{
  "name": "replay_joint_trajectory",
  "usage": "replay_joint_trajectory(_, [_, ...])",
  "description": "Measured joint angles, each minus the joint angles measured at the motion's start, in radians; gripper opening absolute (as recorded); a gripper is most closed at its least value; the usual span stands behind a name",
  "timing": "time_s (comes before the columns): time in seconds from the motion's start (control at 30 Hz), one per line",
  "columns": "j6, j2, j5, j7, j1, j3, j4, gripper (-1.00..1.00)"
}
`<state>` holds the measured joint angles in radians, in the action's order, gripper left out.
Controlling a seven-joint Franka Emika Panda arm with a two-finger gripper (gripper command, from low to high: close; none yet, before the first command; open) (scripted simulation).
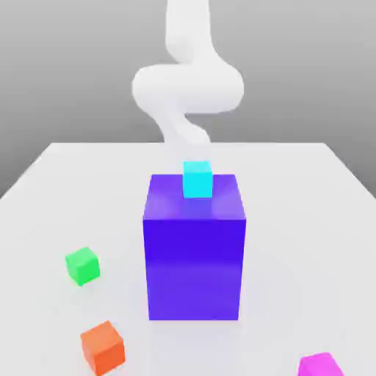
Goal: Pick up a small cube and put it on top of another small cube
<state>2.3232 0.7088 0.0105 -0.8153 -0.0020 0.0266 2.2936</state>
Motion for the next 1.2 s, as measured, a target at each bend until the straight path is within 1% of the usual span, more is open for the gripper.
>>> replay_joint_trajectory(0.3, [0.085,-0.332,0.053,-0.067,0.0,0.096,-0.023,0.0])
replay_joint_trajectory(0.6, [0.167,-0.659,0.126,-0.147,0.033,0.165,-0.046,0.0])
replay_joint_trajectory(0.8, [0.222,-0.876,0.162,-0.192,0.082,0.178,-0.061,0.0])
replay_joint_trajectory(1.0, [0.28,-1.088,0.171,-0.218,0.125,0.198,-0.075,0.0])
replay_joint_trajectory(1.13, [0.375,-1.233,0.211,-0.249,0.161,0.163,-0.104,0.0])
replay_joint_trajectory(1.17, [0.397,-1.263,0.22,-0.256,0.17,0.152,-0.111,-1.0])
replay_joint_trajectory(1.2, [0.397,-1.263,0.22,-0.256,0.17,0.152,-0.111,-1.0])
